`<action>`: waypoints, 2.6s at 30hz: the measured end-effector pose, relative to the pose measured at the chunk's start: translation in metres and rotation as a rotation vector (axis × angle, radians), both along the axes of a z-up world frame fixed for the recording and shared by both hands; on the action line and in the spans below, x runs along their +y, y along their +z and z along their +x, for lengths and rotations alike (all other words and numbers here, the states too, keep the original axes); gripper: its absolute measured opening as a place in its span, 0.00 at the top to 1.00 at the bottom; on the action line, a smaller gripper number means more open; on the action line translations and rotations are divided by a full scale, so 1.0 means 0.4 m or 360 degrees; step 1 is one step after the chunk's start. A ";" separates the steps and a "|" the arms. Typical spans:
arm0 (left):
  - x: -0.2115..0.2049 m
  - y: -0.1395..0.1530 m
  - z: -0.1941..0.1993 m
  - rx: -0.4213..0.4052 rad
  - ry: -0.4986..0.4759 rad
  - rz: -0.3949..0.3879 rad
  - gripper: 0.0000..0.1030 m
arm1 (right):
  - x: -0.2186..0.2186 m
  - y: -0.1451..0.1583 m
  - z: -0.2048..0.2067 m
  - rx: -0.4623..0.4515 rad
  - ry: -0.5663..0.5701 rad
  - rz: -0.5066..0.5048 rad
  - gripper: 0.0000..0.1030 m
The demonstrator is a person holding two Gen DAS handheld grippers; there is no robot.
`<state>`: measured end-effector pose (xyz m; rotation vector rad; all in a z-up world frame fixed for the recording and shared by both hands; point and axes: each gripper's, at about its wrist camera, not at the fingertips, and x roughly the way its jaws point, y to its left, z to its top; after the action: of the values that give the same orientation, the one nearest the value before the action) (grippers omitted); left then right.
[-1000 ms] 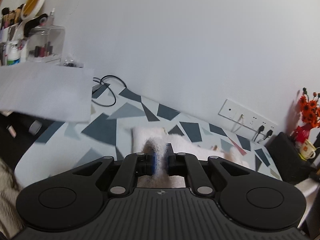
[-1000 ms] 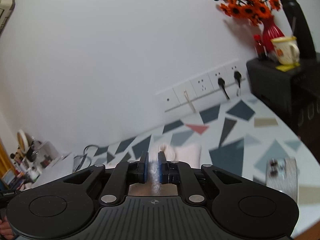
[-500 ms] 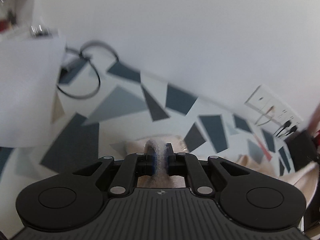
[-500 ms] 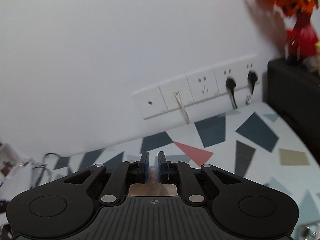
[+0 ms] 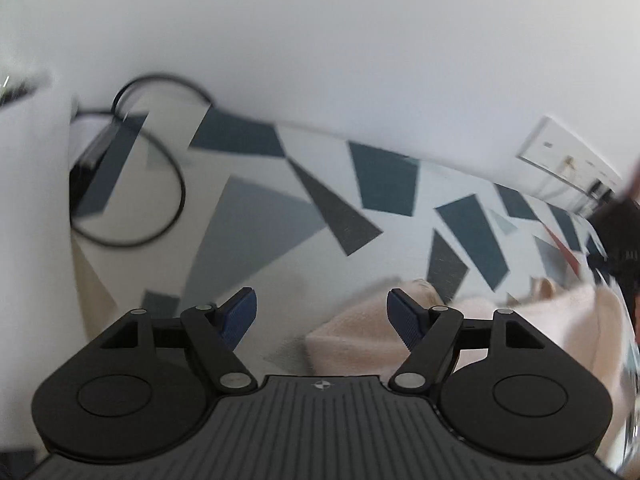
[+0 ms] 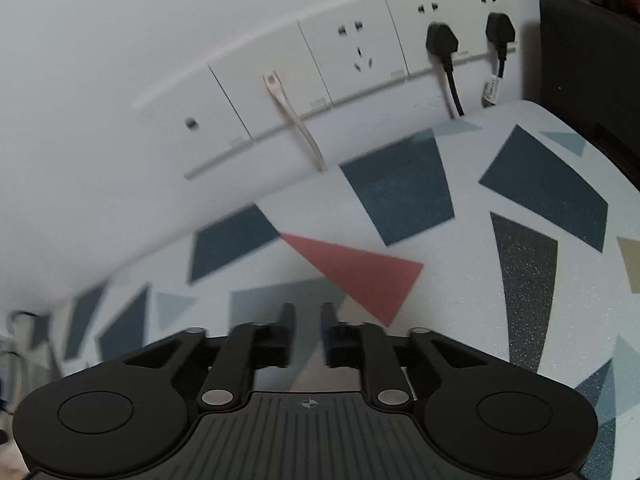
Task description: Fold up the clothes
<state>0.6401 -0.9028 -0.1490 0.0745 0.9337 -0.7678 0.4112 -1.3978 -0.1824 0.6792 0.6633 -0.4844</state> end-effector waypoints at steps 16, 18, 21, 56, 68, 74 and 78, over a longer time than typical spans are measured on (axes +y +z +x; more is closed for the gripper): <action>-0.012 -0.061 -0.090 0.0257 -0.0105 -0.0013 0.90 | 0.146 0.059 -0.146 0.0043 0.0453 -0.0246 0.38; 0.000 -0.055 -0.082 0.0305 -0.0027 -0.0074 0.92 | 0.159 0.038 -0.128 0.0079 0.0491 -0.0271 0.31; 0.018 -0.038 -0.066 0.0342 0.0093 -0.0152 0.92 | 0.167 -0.005 -0.103 0.0153 0.0499 -0.0284 0.31; -0.008 -0.093 -0.063 0.0158 -0.0029 0.0118 0.23 | 0.112 -0.084 -0.006 0.0258 0.0174 -0.0446 0.95; 0.108 -0.081 -0.152 0.0303 0.0256 -0.0051 0.94 | 0.113 -0.042 -0.019 0.0184 0.0126 -0.0526 0.96; 0.076 -0.131 -0.166 0.0274 0.0294 0.0042 0.83 | 0.119 -0.091 0.014 0.0294 0.0165 -0.0533 0.95; 0.088 -0.092 -0.173 0.0213 0.0269 0.0071 0.37 | 0.104 -0.077 -0.006 0.0270 0.0167 -0.0442 0.72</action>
<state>0.5707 -0.8677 -0.1858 -0.0168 1.0699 -0.6011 0.4086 -1.3563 -0.2133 0.3417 0.7700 -0.5286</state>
